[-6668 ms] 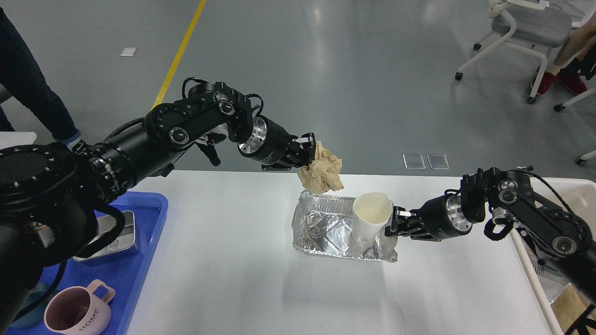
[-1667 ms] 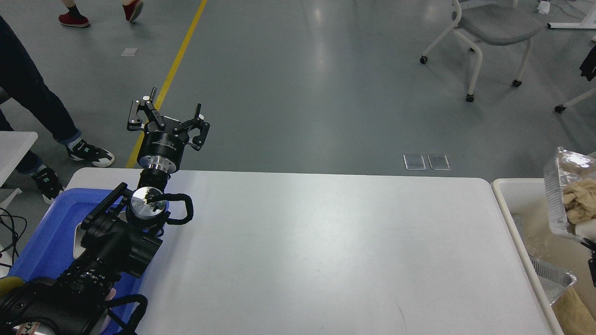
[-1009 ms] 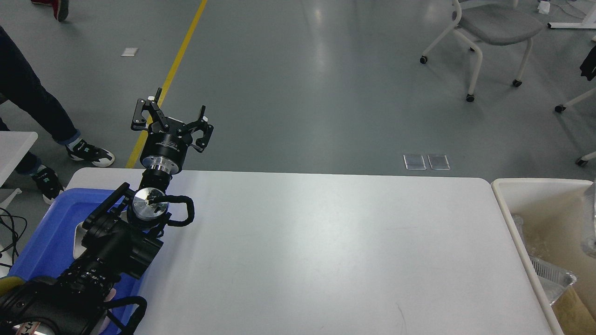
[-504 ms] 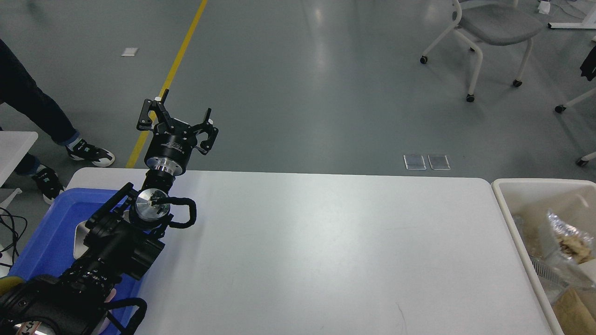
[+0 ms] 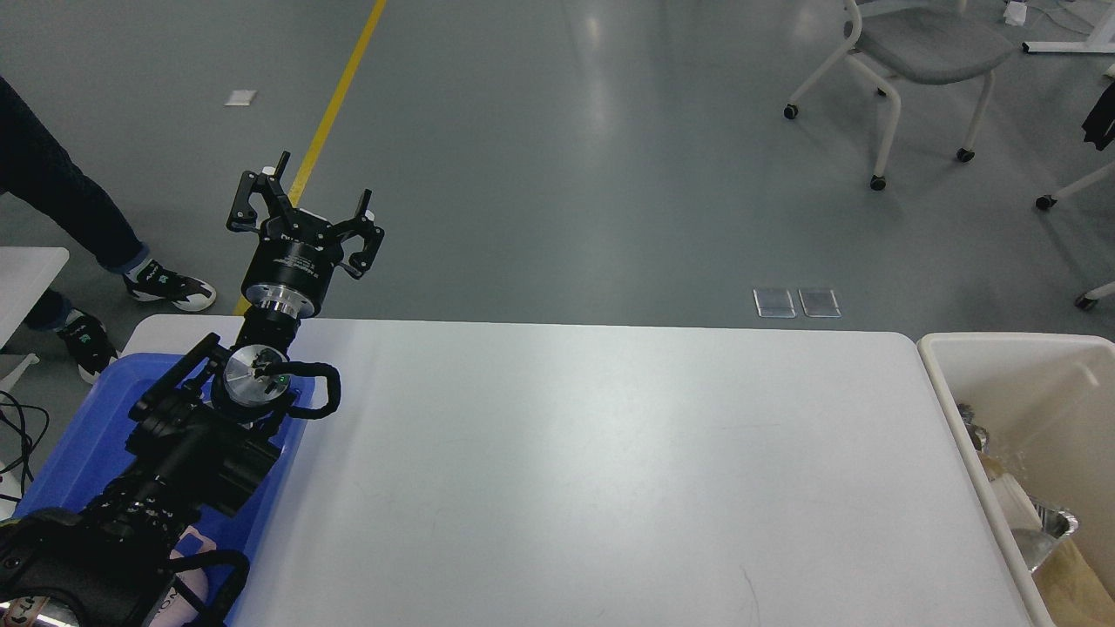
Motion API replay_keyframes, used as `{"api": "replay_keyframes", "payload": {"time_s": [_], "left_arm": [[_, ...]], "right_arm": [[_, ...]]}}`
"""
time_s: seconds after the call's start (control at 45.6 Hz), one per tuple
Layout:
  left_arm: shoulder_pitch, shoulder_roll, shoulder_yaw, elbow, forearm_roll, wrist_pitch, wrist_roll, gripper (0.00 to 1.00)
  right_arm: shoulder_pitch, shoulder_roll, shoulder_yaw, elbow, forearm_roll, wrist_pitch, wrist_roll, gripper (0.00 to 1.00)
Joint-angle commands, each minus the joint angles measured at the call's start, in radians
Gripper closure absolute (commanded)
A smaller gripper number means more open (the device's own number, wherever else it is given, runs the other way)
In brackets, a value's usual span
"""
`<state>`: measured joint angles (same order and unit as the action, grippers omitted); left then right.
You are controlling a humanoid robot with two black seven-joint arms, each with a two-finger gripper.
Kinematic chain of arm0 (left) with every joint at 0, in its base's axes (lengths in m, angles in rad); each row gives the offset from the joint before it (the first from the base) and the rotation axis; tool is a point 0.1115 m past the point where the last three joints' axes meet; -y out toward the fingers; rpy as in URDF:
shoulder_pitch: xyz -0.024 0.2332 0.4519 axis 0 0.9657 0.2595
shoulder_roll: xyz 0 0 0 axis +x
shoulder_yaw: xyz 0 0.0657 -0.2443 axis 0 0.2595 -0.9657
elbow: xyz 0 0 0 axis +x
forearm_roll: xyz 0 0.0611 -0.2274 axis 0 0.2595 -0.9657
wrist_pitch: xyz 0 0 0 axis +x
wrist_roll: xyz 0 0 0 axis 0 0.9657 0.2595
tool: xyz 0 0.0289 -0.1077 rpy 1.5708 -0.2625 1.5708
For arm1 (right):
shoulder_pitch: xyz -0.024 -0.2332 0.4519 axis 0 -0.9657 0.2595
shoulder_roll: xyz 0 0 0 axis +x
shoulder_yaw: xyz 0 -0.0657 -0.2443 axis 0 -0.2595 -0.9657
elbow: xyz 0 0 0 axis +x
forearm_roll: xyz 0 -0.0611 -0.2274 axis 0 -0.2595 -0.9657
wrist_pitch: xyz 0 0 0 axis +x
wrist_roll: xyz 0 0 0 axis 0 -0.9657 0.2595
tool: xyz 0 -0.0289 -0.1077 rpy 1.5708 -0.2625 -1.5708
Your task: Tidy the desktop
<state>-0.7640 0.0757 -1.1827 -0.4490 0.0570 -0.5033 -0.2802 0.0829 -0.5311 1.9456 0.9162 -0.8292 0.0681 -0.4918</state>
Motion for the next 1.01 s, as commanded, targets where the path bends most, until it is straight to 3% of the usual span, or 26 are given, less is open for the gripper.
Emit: {"api": "replay_keyframes", "payload": {"time_s": [0.0, 0.11, 0.197, 0.307, 0.504, 0.636, 0.79, 0.987], "left_arm": [[0.009, 0.029, 0.000, 0.000, 0.000, -0.003, -0.004, 0.03], [0.005, 0.070, 0.000, 0.001, -0.002, -0.004, 0.003, 0.03], [-0.001, 0.095, 0.000, 0.001, 0.000, -0.006, 0.006, 0.03], [-0.005, 0.111, 0.000, 0.001, 0.000, -0.021, 0.007, 0.03], [0.006, 0.154, 0.000, 0.001, -0.002, -0.176, 0.006, 0.03], [0.008, 0.150, -0.008, 0.003, -0.011, -0.175, -0.002, 0.03], [0.009, 0.134, -0.020, 0.004, -0.020, -0.162, -0.005, 0.03], [-0.003, 0.099, -0.075, 0.004, -0.040, -0.138, -0.005, 0.03]], "right_arm": [[0.044, -0.021, 0.000, 0.070, 0.002, 0.001, 0.001, 0.00], [0.080, -0.026, -0.010, 0.127, 0.002, 0.025, -0.001, 0.00], [0.121, -0.026, -0.037, 0.141, 0.004, 0.103, -0.001, 0.00], [0.302, -0.024, -0.043, 0.127, 0.010, 0.170, -0.013, 0.00], [0.462, -0.026, -0.143, 0.101, 0.237, 0.256, -0.057, 0.00], [0.595, 0.000, -0.204, 0.090, 0.320, 0.194, -0.056, 0.00], [0.696, 0.242, -0.195, 0.044, 0.470, 0.004, -0.054, 0.00], [0.718, 0.423, -0.174, -0.023, 0.648, 0.012, -0.042, 0.00]]}}
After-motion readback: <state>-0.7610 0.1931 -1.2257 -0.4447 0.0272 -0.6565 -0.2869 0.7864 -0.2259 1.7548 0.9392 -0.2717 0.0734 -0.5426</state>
